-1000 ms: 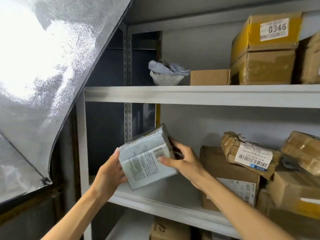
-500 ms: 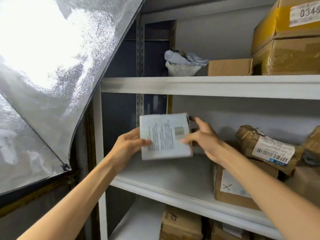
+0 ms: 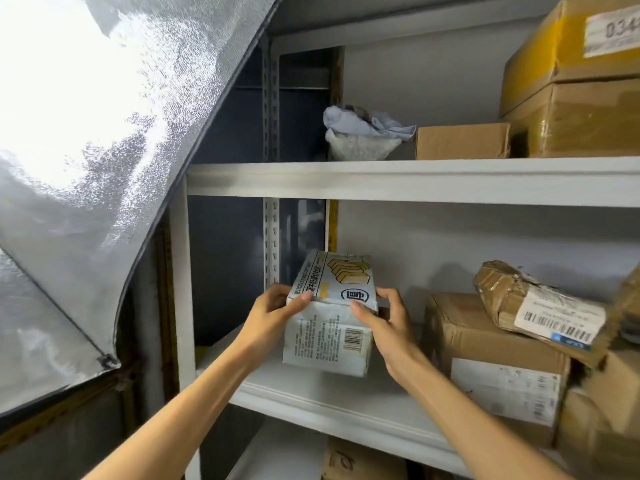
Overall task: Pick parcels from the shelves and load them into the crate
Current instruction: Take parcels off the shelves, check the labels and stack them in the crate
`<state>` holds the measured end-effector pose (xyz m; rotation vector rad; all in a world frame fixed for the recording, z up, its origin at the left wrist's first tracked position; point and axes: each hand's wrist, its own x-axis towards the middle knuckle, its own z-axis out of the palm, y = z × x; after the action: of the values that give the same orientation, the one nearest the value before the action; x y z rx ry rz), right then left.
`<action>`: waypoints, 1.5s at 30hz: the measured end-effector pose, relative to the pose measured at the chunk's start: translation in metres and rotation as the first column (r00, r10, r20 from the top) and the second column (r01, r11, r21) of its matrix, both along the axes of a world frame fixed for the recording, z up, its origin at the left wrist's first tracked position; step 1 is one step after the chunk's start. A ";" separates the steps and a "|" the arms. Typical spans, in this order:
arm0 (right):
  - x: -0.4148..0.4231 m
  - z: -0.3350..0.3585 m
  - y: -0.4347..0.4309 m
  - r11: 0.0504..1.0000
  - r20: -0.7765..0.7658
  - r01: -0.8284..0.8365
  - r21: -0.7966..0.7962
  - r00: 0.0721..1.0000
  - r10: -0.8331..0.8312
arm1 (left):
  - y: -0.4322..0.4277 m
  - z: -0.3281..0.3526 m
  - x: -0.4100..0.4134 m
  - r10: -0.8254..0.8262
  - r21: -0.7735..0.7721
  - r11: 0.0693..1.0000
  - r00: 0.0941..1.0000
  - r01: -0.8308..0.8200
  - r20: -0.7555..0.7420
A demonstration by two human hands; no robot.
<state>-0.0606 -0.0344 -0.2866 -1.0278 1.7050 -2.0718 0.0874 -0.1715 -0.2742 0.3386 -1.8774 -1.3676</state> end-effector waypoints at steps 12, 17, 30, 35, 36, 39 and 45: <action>-0.023 -0.037 -0.036 0.984 0.122 0.035 0.173 0.991 -0.057 | -0.034 -0.048 -0.040 0.062 0.118 0.990 0.989 -0.077 0.132; -0.017 -0.031 -0.030 0.971 0.098 0.054 0.233 0.992 -0.078 | -0.027 -0.042 -0.040 0.135 0.046 0.988 0.972 -0.146 0.190; -0.009 0.035 0.050 0.862 -0.290 0.168 0.478 0.957 -0.026 | 0.069 0.025 -0.086 0.239 -0.369 0.913 0.962 -0.176 0.133; -0.025 0.071 0.120 0.906 -0.418 0.334 0.261 0.885 -0.205 | 0.123 0.048 -0.134 0.138 -0.325 0.940 0.986 -0.099 0.098; -0.030 0.076 0.137 0.892 -0.445 0.410 0.189 0.846 -0.295 | 0.134 0.052 -0.143 0.121 -0.323 0.943 0.988 -0.085 0.093; -0.051 0.086 0.184 0.743 -0.555 0.669 -0.017 0.612 -0.563 | 0.165 0.060 -0.169 0.052 -0.342 0.940 0.991 -0.008 0.120; -0.097 0.076 0.233 0.510 -0.646 0.824 0.246 0.532 -0.548 | 0.183 0.073 -0.193 -0.121 -0.137 0.978 0.965 0.155 0.233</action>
<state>-0.1575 0.1987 -0.2102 -0.7288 3.2165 -1.4847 -0.1052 0.0118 -0.2013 0.2974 -2.2160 -1.3082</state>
